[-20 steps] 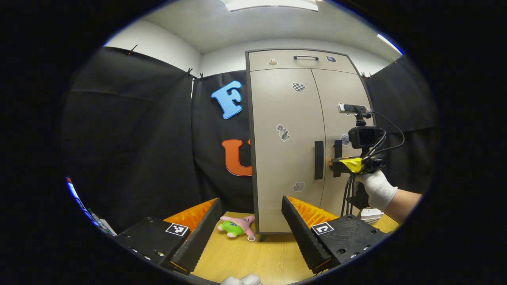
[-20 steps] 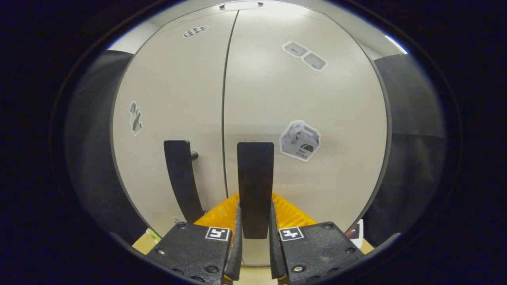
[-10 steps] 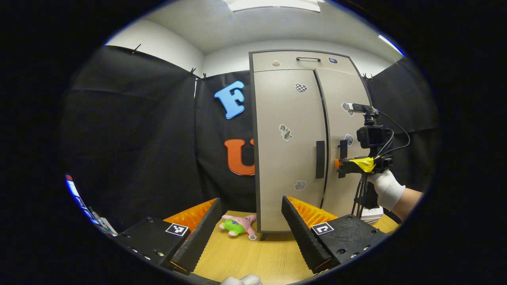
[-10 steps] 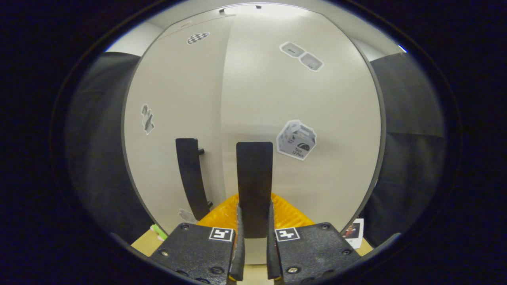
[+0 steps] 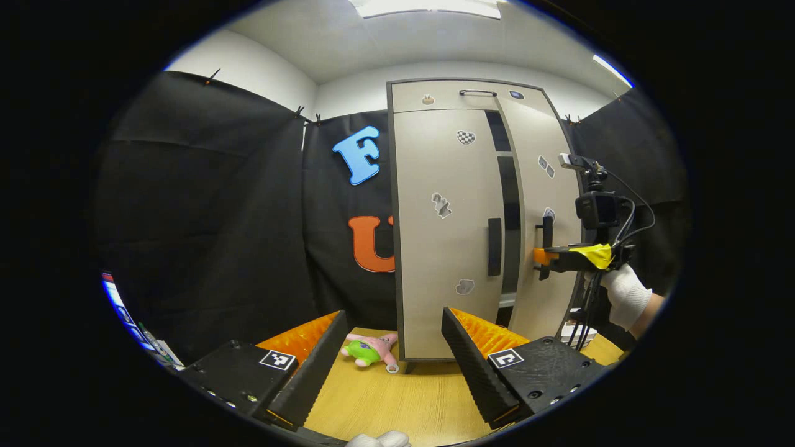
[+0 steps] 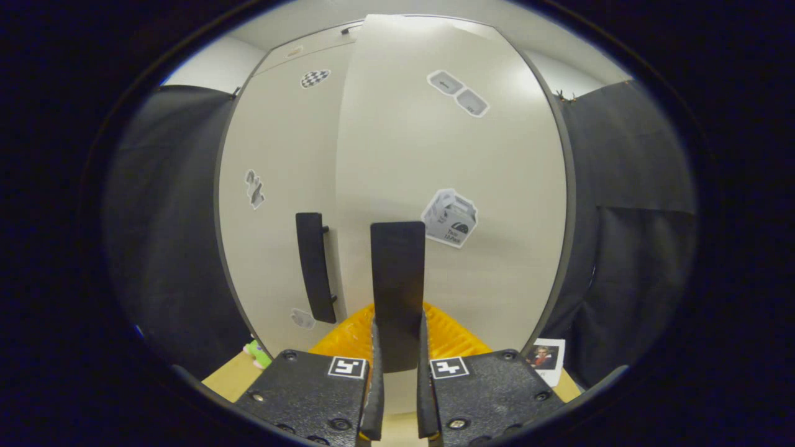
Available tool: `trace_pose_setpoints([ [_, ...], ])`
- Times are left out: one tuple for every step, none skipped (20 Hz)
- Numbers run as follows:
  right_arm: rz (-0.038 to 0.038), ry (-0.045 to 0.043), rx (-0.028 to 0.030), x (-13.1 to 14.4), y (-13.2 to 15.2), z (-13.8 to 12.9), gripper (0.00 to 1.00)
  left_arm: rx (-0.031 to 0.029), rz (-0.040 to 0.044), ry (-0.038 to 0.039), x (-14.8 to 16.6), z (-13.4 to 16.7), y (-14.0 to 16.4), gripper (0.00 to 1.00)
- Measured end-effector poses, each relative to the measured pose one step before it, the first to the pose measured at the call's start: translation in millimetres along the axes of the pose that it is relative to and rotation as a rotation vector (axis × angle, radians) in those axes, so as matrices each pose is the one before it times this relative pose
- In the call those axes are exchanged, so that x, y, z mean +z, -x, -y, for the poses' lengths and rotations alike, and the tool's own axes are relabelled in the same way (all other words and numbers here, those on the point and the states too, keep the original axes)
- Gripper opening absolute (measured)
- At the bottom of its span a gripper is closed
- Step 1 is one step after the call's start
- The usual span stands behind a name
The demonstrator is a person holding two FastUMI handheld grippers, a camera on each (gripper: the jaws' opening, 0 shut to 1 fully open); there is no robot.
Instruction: Open the right door of the double-door shoe cabinet with the right hand, and open the left door with the left hand.
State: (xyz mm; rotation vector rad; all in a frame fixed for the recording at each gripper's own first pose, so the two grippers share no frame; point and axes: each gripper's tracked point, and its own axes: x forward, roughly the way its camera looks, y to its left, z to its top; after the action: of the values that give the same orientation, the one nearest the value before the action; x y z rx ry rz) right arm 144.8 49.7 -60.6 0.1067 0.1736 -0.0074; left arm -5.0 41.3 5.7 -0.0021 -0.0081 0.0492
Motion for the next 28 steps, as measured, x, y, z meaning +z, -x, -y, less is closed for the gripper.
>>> trace_pose_setpoints([
  [-0.00199, -0.00449, 0.00473, -0.83, 3.72, 1.83, 0.24, -0.00357, 0.00025, -0.00193, -0.4, -0.19, -0.08, 0.97],
  [-0.00098, 0.00093, 0.00271, -1.01, 4.05, 2.21, 0.24, -0.00308, -0.00119, -0.00189, 0.12, 0.29, 0.31, 0.97],
  [0.00083, 0.00202, 0.00403, -0.14, 4.2, 1.63, 0.24, -0.00364, -0.00142, -0.00354, -0.39, -0.22, 0.48, 0.97],
  [0.00253, -0.00242, 0.00382, -0.44, 4.29, 2.3, 0.24, -0.00252, -0.00048, -0.00274, -0.19, 0.17, -0.02, 0.97],
  [-0.00069, 0.00049, 0.0035, -0.9, 4.96, 1.9, 0.24, -0.00281, -0.0014, -0.0023, -0.49, -0.11, 0.28, 0.97],
  [-0.00135, -0.00369, 0.00401, -0.84, 4.28, 2.85, 0.24, -0.00083, 0.00087, -0.0007, -0.03, -0.13, 0.25, 0.97],
  [-0.00001, -0.00334, 0.00478, -0.29, 4.29, 2.05, 0.23, -0.00167, 0.00009, -0.00051, 0.09, 0.11, -0.5, 0.97],
  [0.00031, -0.00211, 0.00489, -0.28, 5.04, 2.76, 0.23, -0.00082, 0.00111, -0.0002, 0.37, 0.55, -0.62, 0.97],
  [-0.00031, 0.00529, 0.00264, -0.85, 4.54, 3.75, 0.23, -0.00148, 0.00063, -0.00203, -0.03, 0.5, 0.45, 0.97],
  [0.00035, -0.00154, -0.0009, -0.63, 4.99, 2.76, 0.24, -0.0004, -0.00137, -0.003, -0.27, 0.73, 0.49, 0.97],
  [-0.00044, 0.00365, 0.00203, -0.76, 5.18, 3.83, 0.22, -0.00308, -0.00065, -0.00345, 0.56, 0.52, 0.53, 0.97],
  [0.00129, -0.00558, 0.00102, -0.54, 5.18, 3.11, 0.22, -0.00277, -0.00073, -0.0015, 0.87, 2.31, 0.97, 0.97],
  [-0.00217, -0.00004, 0.00322, -0.62, 5.0, 3.52, 0.22, -0.00482, -0.00086, -0.0013, 1.49, 3.55, 1.35, 0.97],
  [0.00044, -0.00407, 0.002, -0.33, 4.86, 4.4, 0.22, -0.00526, -0.00042, -0.00165, 0.3, 3.75, -0.08, 0.97],
  [-0.00014, 0.00233, 0.00311, -0.59, 4.23, 4.09, 0.22, -0.00479, -0.00004, -0.00198, -0.21, 5.51, -2.99, 0.97],
  [-0.0014, -0.00031, 0.00198, -1.0, 2.99, 3.48, 0.22, -0.00479, -0.00047, -0.00169, 0.15, 4.4, -2.05, 0.97],
  [-0.00038, 0.00301, 0.00116, -0.27, 6.15, 4.11, 0.23, -0.00516, 0.00015, 0.00022, -0.05, 2.93, -1.89, 0.97],
  [0.0017, 0.00268, -0.00065, 0.3, 4.5, 5.39, 0.2, -0.00661, -0.00009, 0.00089, 0.15, 4.27, -1.61, 0.97],
  [-0.00049, 0.00475, 0.00151, -0.83, 4.83, 4.45, 0.2, -0.00671, -0.00007, 0.00094, 0.51, 4.31, -0.46, 0.97],
  [-0.0027, 0.00141, -0.00005, -0.65, 3.99, 5.53, 0.19, -0.00629, -0.00082, -0.00003, 0.19, 5.25, -0.88, 0.97],
  [0.00137, 0.00162, 0.00066, -0.66, 4.37, 5.38, 0.18, -0.00718, -0.0014, -0.00035, -0.09, 4.08, -1.29, 0.97],
  [0.00099, 0.00004, 0.00217, 0.39, 5.61, 5.42, 0.18, -0.0065, -0.00129, 0.00052, 0.02, 5.17, -2.02, 0.97],
  [-0.00191, -0.00237, 0.00579, -0.8, 2.58, 4.43, 0.19, -0.00819, -0.00201, 0.00147, 0.1, 5.01, -2.08, 0.97],
  [-0.00171, -0.00379, -0.0023, 0.28, 3.58, 6.96, 0.17, -0.00876, -0.00225, 0.00199, 0.16, 5.98, -1.11, 0.97],
  [-0.00094, 0.00187, -0.00476, -1.01, 4.45, 5.88, 0.16, -0.01086, -0.00224, 0.00041, 0.17, 6.06, -2.09, 0.97],
  [0.00017, 0.0043, -0.00768, 0.68, 3.34, 6.72, 0.15, -0.00932, -0.00146, -0.00135, 0.37, 5.48, -3.05, 0.97],
  [0.00287, 0.00518, -0.00938, 0.38, 8.25, 2.59, 0.14, -0.00835, -0.00033, -0.00232, -1.19, 4.66, -3.04, 0.97],
  [0.00052, 0.00119, -0.00924, -0.57, 2.66, 8.45, 0.13, -0.00821, 0.00141, -0.00106, 1.37, 5.79, -1.25, 0.97],
])
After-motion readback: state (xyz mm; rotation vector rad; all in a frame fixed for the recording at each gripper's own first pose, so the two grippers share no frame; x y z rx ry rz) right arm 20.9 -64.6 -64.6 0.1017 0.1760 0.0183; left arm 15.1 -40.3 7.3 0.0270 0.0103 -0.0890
